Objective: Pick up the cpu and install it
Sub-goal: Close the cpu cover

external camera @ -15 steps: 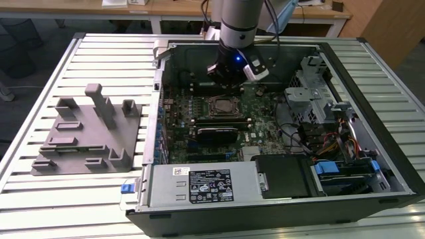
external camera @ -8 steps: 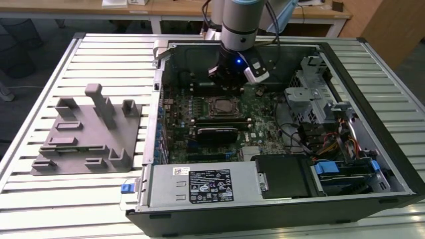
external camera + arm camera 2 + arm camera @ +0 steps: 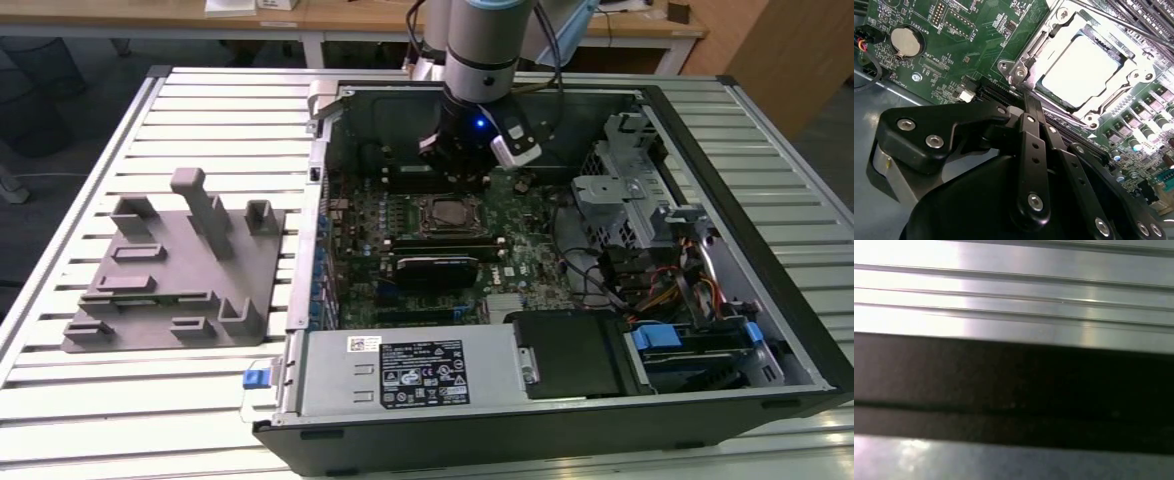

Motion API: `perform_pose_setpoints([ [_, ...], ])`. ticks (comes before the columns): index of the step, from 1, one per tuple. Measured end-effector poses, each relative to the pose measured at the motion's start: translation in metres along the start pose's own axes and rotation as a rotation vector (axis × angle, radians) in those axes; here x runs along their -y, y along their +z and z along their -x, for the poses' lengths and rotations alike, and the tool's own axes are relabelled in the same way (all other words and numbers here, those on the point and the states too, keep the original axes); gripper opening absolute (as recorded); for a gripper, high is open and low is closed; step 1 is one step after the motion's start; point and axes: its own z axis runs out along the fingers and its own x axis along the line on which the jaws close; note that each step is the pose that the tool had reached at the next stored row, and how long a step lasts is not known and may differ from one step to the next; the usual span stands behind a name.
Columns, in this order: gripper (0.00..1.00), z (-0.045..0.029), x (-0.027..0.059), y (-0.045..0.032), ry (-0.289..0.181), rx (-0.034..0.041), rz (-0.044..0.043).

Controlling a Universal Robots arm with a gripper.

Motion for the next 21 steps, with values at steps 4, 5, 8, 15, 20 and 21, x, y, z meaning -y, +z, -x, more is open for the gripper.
perform_pose_setpoints([
  [4, 0.11, 0.0001, 0.0002, 0.0012, 0.000, -0.0012, -0.0204],
  [5, 0.11, 0.0001, 0.0002, 0.0019, 0.000, -0.0016, -0.0252],
  [8, 0.11, 0.0003, 0.0004, 0.0040, 0.000, -0.0028, -0.0378],
  [15, 0.11, 0.0006, -0.0001, 0.0058, -0.004, -0.0022, -0.0271],
  [20, 0.11, 0.0008, -0.0003, 0.0062, -0.007, -0.0019, -0.0097],
  [21, 0.11, 0.0008, -0.0003, 0.0062, -0.007, -0.0018, -0.0072],
])
